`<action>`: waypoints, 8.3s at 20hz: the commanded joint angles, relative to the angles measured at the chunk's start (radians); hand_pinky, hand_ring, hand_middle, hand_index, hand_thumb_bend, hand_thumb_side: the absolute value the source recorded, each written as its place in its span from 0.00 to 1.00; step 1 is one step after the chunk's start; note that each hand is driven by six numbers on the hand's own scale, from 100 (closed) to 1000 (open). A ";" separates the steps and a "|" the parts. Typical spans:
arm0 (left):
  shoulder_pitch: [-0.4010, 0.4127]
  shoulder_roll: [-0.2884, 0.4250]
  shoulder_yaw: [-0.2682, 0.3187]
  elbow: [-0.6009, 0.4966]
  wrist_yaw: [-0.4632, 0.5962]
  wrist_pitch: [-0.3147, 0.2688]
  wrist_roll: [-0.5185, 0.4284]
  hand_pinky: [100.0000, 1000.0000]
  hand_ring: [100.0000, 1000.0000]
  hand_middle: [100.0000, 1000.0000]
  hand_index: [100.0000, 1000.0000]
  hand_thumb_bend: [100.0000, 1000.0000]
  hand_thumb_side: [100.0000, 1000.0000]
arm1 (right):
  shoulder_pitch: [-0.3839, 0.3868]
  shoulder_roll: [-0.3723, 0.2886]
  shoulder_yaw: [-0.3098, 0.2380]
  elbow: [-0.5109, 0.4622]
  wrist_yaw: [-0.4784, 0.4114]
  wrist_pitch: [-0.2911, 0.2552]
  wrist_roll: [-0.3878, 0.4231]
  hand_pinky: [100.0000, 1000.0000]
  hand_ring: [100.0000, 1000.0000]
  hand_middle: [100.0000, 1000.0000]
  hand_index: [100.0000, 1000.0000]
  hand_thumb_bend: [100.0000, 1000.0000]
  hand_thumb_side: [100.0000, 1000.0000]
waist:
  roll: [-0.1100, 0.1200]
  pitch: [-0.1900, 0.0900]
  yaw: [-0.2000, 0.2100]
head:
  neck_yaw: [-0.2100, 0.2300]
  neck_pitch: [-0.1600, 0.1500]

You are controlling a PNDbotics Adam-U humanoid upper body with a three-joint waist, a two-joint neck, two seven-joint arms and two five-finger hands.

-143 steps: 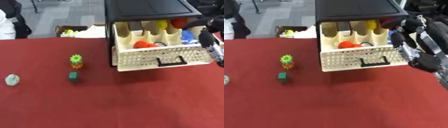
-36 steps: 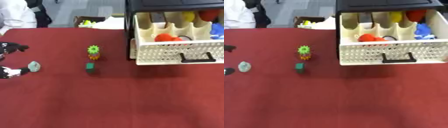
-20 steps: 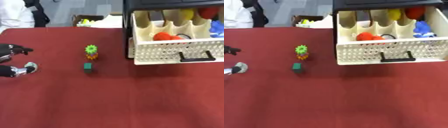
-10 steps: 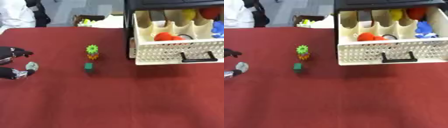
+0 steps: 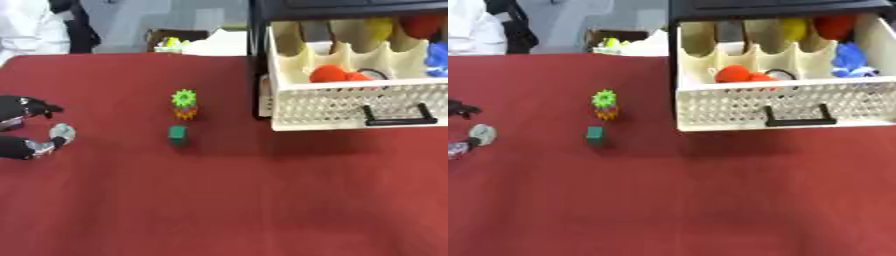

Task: Pick up objects from table and place into drawer.

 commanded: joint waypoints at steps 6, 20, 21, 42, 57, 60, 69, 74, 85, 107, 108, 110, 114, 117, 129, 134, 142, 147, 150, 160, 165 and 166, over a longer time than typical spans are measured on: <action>-0.038 0.014 0.031 0.043 -0.029 0.000 -0.027 0.73 0.79 0.71 0.95 0.18 0.86 | -0.007 -0.013 -0.010 -0.017 0.014 0.003 0.005 0.60 0.67 0.56 0.76 0.00 1.00 | 0.001 -0.009 -0.007 | 0.011 -0.016; -0.048 0.011 0.040 0.055 -0.032 -0.039 -0.071 0.72 0.78 0.69 0.94 0.17 0.85 | -0.001 0.004 -0.012 -0.017 0.027 0.021 0.007 0.59 0.67 0.55 0.76 0.00 1.00 | 0.003 -0.004 -0.008 | 0.016 -0.017; -0.049 0.010 0.040 0.057 -0.035 -0.036 -0.066 0.72 0.78 0.68 0.94 0.18 0.85 | -0.001 0.006 -0.012 -0.017 0.028 0.023 0.007 0.59 0.67 0.55 0.76 0.00 1.00 | 0.003 -0.003 -0.009 | 0.016 -0.017; -0.070 -0.018 0.038 0.104 -0.136 -0.042 -0.060 0.71 0.77 0.67 0.93 0.19 0.82 | -0.004 0.025 -0.021 -0.017 0.038 0.037 0.001 0.59 0.67 0.55 0.76 0.00 1.00 | 0.009 0.011 -0.024 | 0.030 -0.025; -0.079 -0.017 0.040 0.114 -0.189 -0.033 -0.055 0.64 0.69 0.60 0.92 0.13 0.69 | 0.002 0.032 -0.019 -0.017 0.040 0.038 0.004 0.59 0.67 0.55 0.75 0.00 1.00 | 0.006 0.009 -0.020 | 0.033 -0.024; -0.083 -0.016 0.041 0.113 -0.197 -0.035 -0.058 0.61 0.66 0.58 0.91 0.14 0.69 | 0.004 0.034 -0.019 -0.017 0.041 0.040 0.006 0.59 0.66 0.55 0.75 0.00 1.00 | 0.005 0.007 -0.018 | 0.033 -0.023; -0.087 -0.020 0.042 0.116 -0.197 -0.029 -0.047 0.57 0.60 0.52 0.85 0.12 0.68 | 0.004 0.039 -0.020 -0.017 0.039 0.043 0.006 0.59 0.66 0.55 0.75 0.00 1.00 | 0.005 0.007 -0.019 | 0.036 -0.029; -0.090 -0.024 0.038 0.122 -0.212 -0.023 -0.038 0.56 0.58 0.49 0.81 0.13 0.66 | 0.004 0.044 -0.023 -0.017 0.041 0.044 0.005 0.59 0.66 0.55 0.75 0.00 1.00 | 0.005 0.010 -0.022 | 0.039 -0.030; -0.092 -0.033 0.036 0.135 -0.228 -0.026 -0.020 0.52 0.53 0.43 0.70 0.08 0.53 | 0.004 0.048 -0.028 -0.017 0.037 0.051 -0.002 0.59 0.66 0.55 0.75 0.00 1.00 | 0.005 0.012 -0.023 | 0.040 -0.030; -0.099 -0.039 0.035 0.136 -0.139 -0.016 -0.024 0.37 0.40 0.34 0.64 0.00 0.22 | 0.002 0.052 -0.031 -0.017 0.017 0.061 -0.011 0.58 0.66 0.54 0.74 0.00 1.00 | -0.001 0.001 -0.021 | 0.039 -0.028; -0.099 -0.039 0.035 0.135 -0.137 -0.015 -0.022 0.37 0.40 0.34 0.64 0.00 0.21 | 0.002 0.052 -0.031 -0.017 0.016 0.063 -0.011 0.58 0.66 0.54 0.74 0.00 1.00 | 0.000 0.000 -0.021 | 0.039 -0.029; -0.098 -0.039 0.036 0.135 -0.133 -0.013 -0.021 0.36 0.39 0.33 0.63 0.00 0.21 | 0.002 0.052 -0.031 -0.017 0.015 0.065 -0.011 0.58 0.66 0.54 0.74 0.00 1.00 | 0.000 -0.001 -0.021 | 0.039 -0.030; -0.101 -0.037 0.038 0.132 -0.113 -0.011 -0.027 0.35 0.38 0.32 0.61 0.00 0.21 | 0.003 0.052 -0.031 -0.017 0.014 0.068 -0.011 0.58 0.66 0.54 0.74 0.00 1.00 | 0.001 -0.005 -0.021 | 0.036 -0.027; -0.106 -0.035 0.040 0.122 -0.089 -0.009 -0.036 0.33 0.37 0.31 0.60 0.00 0.21 | 0.004 0.052 -0.031 -0.017 0.011 0.071 -0.012 0.58 0.66 0.54 0.74 0.00 1.00 | 0.001 -0.010 -0.019 | 0.035 -0.024; -0.128 -0.028 0.036 0.046 0.017 -0.004 -0.080 0.30 0.34 0.28 0.57 0.00 0.20 | 0.007 0.046 -0.032 -0.017 -0.009 0.086 -0.015 0.58 0.66 0.55 0.74 0.00 1.00 | 0.006 -0.036 -0.017 | 0.022 -0.010; -0.137 -0.030 0.033 -0.023 0.093 0.000 -0.098 0.30 0.33 0.28 0.56 0.00 0.19 | 0.007 0.042 -0.031 -0.017 -0.021 0.096 -0.012 0.58 0.66 0.55 0.74 0.00 1.00 | 0.007 -0.048 -0.013 | 0.008 0.001; -0.181 -0.046 0.013 -0.153 0.210 0.012 -0.148 0.30 0.32 0.27 0.55 0.00 0.18 | -0.008 0.019 -0.027 -0.017 -0.061 0.119 -0.009 0.58 0.66 0.55 0.74 0.00 1.00 | 0.011 -0.077 -0.005 | -0.025 0.022; -0.230 -0.077 0.000 -0.201 0.256 0.018 -0.174 0.30 0.32 0.27 0.55 0.00 0.18 | -0.015 0.008 -0.023 -0.017 -0.086 0.135 0.000 0.58 0.66 0.55 0.74 0.00 1.00 | 0.014 -0.095 -0.006 | -0.034 0.031; -0.265 -0.105 -0.010 -0.212 0.269 0.020 -0.187 0.29 0.32 0.27 0.55 0.00 0.18 | -0.018 0.004 -0.021 -0.017 -0.097 0.141 0.005 0.58 0.66 0.55 0.74 0.00 1.00 | 0.016 -0.102 -0.009 | -0.040 0.032; -0.367 -0.207 -0.034 -0.240 0.302 0.017 -0.196 0.29 0.31 0.27 0.54 0.00 0.17 | -0.037 -0.004 -0.012 -0.017 -0.128 0.163 0.026 0.58 0.66 0.55 0.74 0.00 1.00 | 0.029 -0.114 -0.021 | -0.046 0.019; -0.401 -0.251 -0.043 -0.235 0.309 0.025 -0.196 0.29 0.31 0.27 0.54 0.00 0.17 | -0.051 -0.007 -0.008 -0.017 -0.142 0.175 0.036 0.58 0.66 0.55 0.74 0.00 1.00 | 0.037 -0.115 -0.035 | -0.039 0.008; -0.408 -0.260 -0.044 -0.235 0.311 0.025 -0.194 0.29 0.31 0.27 0.54 0.00 0.17 | -0.054 -0.007 -0.008 -0.017 -0.145 0.177 0.038 0.58 0.66 0.55 0.74 0.00 1.00 | 0.039 -0.115 -0.038 | -0.037 0.006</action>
